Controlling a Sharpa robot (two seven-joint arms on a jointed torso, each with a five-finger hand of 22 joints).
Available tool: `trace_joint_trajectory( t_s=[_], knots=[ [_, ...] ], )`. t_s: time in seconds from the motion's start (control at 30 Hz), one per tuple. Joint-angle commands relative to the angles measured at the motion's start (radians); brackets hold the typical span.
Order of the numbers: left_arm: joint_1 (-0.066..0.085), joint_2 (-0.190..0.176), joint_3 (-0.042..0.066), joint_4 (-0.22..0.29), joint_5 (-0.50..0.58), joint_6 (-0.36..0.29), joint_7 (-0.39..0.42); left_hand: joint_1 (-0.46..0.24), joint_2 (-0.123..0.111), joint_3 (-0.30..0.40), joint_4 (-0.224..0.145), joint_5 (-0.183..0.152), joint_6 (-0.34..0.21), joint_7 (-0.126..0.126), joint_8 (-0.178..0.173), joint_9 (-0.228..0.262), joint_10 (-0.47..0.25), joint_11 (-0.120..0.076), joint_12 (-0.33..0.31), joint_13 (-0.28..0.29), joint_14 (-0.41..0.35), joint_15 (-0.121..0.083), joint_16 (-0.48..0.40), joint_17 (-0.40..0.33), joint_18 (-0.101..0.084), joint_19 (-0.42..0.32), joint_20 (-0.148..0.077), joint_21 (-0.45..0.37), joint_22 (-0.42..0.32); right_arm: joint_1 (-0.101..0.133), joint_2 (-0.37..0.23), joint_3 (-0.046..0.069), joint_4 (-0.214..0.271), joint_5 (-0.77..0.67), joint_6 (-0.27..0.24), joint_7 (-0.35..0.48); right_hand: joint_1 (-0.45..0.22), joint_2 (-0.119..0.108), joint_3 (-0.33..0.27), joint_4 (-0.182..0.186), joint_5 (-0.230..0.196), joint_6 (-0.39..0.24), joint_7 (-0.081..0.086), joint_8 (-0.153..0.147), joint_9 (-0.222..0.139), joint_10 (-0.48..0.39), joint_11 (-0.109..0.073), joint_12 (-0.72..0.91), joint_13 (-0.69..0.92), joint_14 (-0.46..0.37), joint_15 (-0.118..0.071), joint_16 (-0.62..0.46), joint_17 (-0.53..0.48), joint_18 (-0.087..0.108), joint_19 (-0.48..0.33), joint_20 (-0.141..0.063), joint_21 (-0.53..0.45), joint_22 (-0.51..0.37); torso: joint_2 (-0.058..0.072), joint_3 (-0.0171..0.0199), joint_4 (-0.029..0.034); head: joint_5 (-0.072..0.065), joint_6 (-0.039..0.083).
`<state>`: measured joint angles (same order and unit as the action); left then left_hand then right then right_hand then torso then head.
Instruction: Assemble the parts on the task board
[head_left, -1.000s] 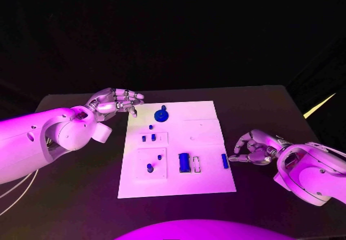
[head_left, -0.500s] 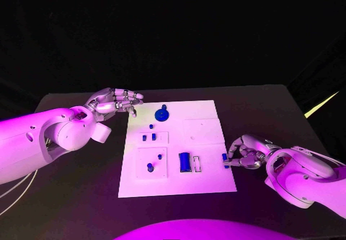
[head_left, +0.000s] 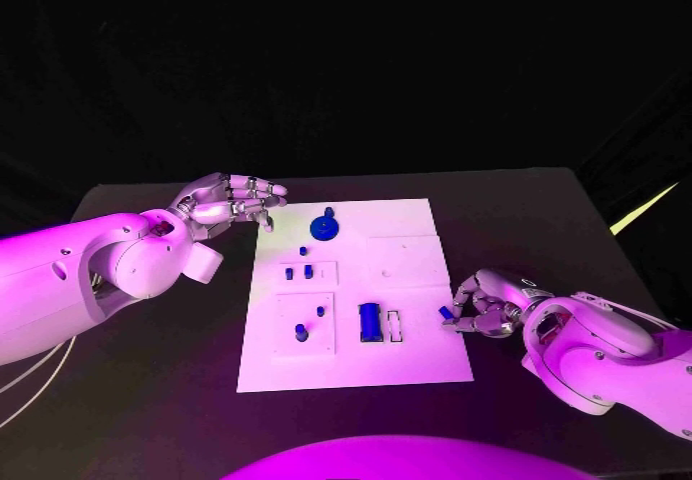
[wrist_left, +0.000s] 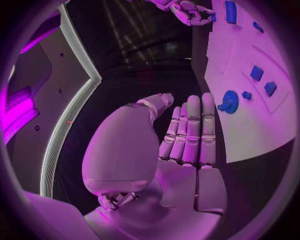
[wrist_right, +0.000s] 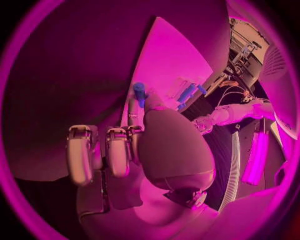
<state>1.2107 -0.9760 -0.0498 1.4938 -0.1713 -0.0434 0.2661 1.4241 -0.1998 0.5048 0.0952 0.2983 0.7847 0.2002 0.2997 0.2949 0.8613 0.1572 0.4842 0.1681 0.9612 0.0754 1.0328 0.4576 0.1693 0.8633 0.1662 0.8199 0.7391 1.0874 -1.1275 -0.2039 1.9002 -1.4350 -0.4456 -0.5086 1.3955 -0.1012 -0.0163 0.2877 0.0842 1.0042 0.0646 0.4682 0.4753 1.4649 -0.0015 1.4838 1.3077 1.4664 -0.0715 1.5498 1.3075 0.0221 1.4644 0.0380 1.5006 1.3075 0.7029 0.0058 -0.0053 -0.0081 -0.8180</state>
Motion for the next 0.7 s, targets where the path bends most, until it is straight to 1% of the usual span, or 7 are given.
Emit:
trace_joint_trajectory(
  t_s=[0.03,0.17,0.27,0.3,0.4,0.57,0.7],
  knots=[
    [0.0,-0.001,0.001,0.003,0.007,0.019,0.008,-0.009,0.0,0.001,0.004,0.002,-0.005,0.021,0.006,-0.001,-0.007,-0.002,0.007,-0.002,0.001,0.004,0.001,0.001,0.014,0.005,0.005,-0.007,-0.002,-0.008,0.009,-0.003,-0.008,-0.068,0.044,-0.033,0.041,-0.004,0.027,-0.002,-0.006,0.007,-0.002,-0.014,-0.013,0.059,-0.009,0.002,0.204,0.094,-0.002,0.001,0.217,-0.009,0.089,-0.003,0.004,0.247,0.0,0.0006,-0.0004,0.001,0.0],
    [0.0,-0.001,0.001,0.004,0.007,0.019,0.007,-0.007,0.001,0.001,0.004,0.002,-0.006,0.021,0.007,-0.001,-0.007,-0.002,0.007,-0.002,0.001,0.004,0.001,0.001,0.014,0.006,0.005,-0.007,-0.002,-0.012,0.018,-0.003,-0.013,-0.106,0.055,-0.046,0.119,-0.008,0.099,-0.006,-0.016,0.018,-0.004,-0.029,-0.023,0.058,-0.011,0.001,0.205,0.094,-0.004,0.001,0.217,-0.01,0.089,-0.005,0.004,0.247,0.0,0.0007,-0.0008,0.001,-0.001],
    [0.0,-0.002,0.001,0.004,0.007,0.02,0.005,-0.007,0.001,0.001,0.004,0.002,-0.006,0.021,0.007,-0.001,-0.007,-0.002,0.007,-0.002,0.001,0.004,0.001,0.001,0.014,0.006,0.005,-0.007,-0.002,-0.015,0.024,-0.003,-0.014,-0.138,0.059,-0.062,0.16,-0.011,0.163,-0.009,0.004,0.027,-0.004,-0.041,-0.032,0.057,-0.012,-0.001,0.204,0.094,-0.004,0.0,0.217,-0.01,0.09,-0.006,0.006,0.247,0.0,0.001,-0.0005,0.001,0.0],
    [0.0,-0.002,0.001,0.004,0.007,0.02,0.005,-0.007,0.001,0.001,0.004,0.002,-0.006,0.021,0.007,-0.001,-0.007,-0.002,0.007,-0.002,0.001,0.004,0.001,0.001,0.014,0.006,0.005,-0.007,-0.002,-0.015,0.026,-0.003,-0.015,-0.146,0.061,-0.067,0.17,-0.015,0.196,-0.009,0.025,0.03,-0.003,-0.046,-0.036,0.057,-0.012,-0.002,0.204,0.094,-0.004,0.0,0.217,-0.01,0.09,-0.006,0.006,0.247,0.0,0.0007,-0.0002,0.0,0.0],
    [0.0,-0.002,0.001,0.004,0.007,0.021,0.004,-0.007,0.001,0.001,0.004,0.002,-0.006,0.021,0.007,-0.001,-0.007,-0.002,0.007,-0.002,0.001,0.004,0.001,0.001,0.014,0.006,0.005,-0.007,-0.002,-0.016,0.028,-0.003,-0.015,-0.159,0.067,-0.077,0.165,-0.041,0.264,-0.009,0.08,0.037,-0.002,-0.053,-0.04,0.055,-0.011,-0.004,0.203,0.094,-0.004,0.0,0.216,-0.01,0.09,-0.006,0.007,0.248,0.0,0.0002,0.0005,0.0,0.001],
    [0.0,-0.004,0.001,0.004,0.007,0.02,0.003,-0.007,0.001,0.001,0.004,0.002,-0.006,0.021,0.007,-0.001,-0.007,-0.002,0.007,-0.002,0.001,0.004,0.001,0.001,0.014,0.006,0.005,-0.007,-0.002,-0.016,0.03,-0.002,-0.01,-0.173,0.071,-0.089,0.131,-0.073,0.329,-0.01,0.115,0.039,-0.002,-0.056,-0.038,0.055,-0.01,-0.006,0.203,0.094,-0.003,0.0,0.217,-0.01,0.09,-0.005,0.006,0.247,-0.001,0.0006,-0.0015,0.002,0.002],
    [0.0,-0.004,0.001,0.004,0.007,0.02,0.002,-0.007,0.001,0.002,0.004,0.002,-0.006,0.022,0.007,-0.001,-0.008,-0.002,0.007,-0.002,0.0,0.004,0.001,0.001,0.015,0.006,0.005,-0.008,-0.002,-0.015,0.028,-0.002,0.006,-0.155,0.061,-0.092,0.093,-0.104,0.391,-0.017,0.194,0.038,-0.002,-0.051,-0.029,0.055,-0.011,-0.007,0.203,0.094,-0.003,-0.001,0.216,-0.011,0.091,-0.005,0.012,0.249,-0.002,0.0002,-0.0019,-0.001,0.003]
  ],
)
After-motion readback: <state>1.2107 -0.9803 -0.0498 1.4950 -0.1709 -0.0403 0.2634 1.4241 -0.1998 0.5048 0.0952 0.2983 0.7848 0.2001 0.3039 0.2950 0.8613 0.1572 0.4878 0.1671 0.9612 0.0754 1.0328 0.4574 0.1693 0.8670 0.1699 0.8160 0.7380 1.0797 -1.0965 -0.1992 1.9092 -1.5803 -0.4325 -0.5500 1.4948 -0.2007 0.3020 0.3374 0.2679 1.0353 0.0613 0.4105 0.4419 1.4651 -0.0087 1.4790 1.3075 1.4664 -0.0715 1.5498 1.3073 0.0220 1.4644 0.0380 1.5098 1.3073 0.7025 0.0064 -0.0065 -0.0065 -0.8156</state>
